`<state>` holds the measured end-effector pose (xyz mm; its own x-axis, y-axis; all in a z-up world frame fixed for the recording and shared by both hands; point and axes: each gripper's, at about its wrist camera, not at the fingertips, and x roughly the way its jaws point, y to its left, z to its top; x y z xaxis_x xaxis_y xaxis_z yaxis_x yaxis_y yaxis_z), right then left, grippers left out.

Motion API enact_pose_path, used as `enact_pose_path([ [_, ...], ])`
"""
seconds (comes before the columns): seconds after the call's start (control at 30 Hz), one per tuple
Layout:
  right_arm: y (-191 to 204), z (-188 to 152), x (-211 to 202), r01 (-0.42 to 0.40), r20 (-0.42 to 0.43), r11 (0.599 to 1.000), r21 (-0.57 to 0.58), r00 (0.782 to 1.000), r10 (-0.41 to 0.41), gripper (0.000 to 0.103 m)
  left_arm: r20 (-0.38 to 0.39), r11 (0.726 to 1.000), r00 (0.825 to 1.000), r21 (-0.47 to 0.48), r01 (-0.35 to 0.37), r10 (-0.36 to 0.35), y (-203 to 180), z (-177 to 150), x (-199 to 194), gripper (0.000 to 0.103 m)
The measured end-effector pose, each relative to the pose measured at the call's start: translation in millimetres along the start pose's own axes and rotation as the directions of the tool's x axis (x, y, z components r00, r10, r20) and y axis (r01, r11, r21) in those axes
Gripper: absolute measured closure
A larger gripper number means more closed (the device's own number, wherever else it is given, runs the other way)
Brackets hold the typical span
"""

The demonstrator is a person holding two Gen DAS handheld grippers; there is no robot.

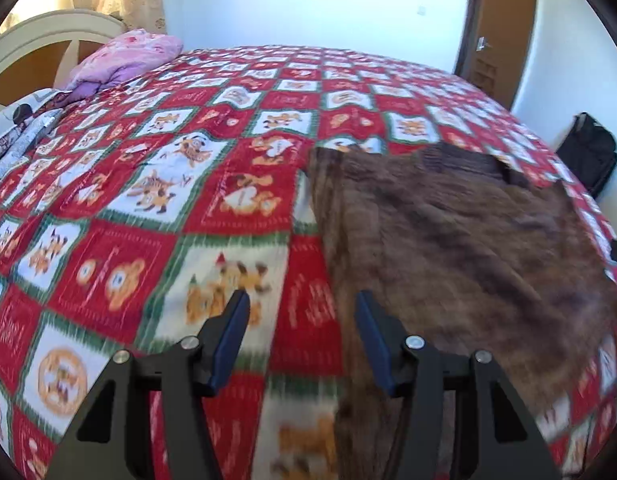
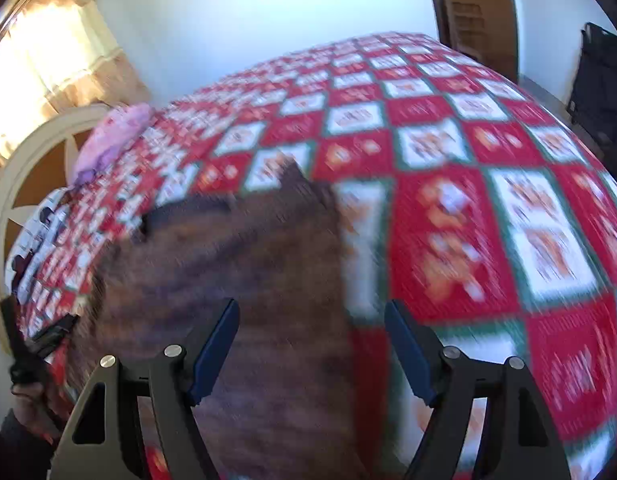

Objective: Fold small clothes

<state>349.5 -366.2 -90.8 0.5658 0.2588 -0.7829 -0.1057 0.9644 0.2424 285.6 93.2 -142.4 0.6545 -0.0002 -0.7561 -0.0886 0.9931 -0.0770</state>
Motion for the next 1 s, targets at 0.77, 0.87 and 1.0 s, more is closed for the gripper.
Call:
enact_pose_path([
  [0.77,1.5,-61.2,-6.9,0.004,-0.066,0.999,-0.054,0.998,-0.008,0.07,-0.003,0.981,0.982,0.038,0.188,-0.188,-14.0,-37.7,-27.1,0.094],
  [0.87,4.4,-62.8,-6.5,-0.005,-0.076,0.998,-0.056,0.997,0.001,0.092,-0.008,0.98,0.98,0.02,0.199,-0.198,-9.3,-43.3,-28.9,0.094],
  [1.0,10.3,-66.4,-25.5,-0.037,-0.066,0.997,-0.073,0.997,0.032,0.096,-0.003,0.975,0.975,-0.002,0.221,-0.221,-4.5,-51.0,-36.7,0.098],
])
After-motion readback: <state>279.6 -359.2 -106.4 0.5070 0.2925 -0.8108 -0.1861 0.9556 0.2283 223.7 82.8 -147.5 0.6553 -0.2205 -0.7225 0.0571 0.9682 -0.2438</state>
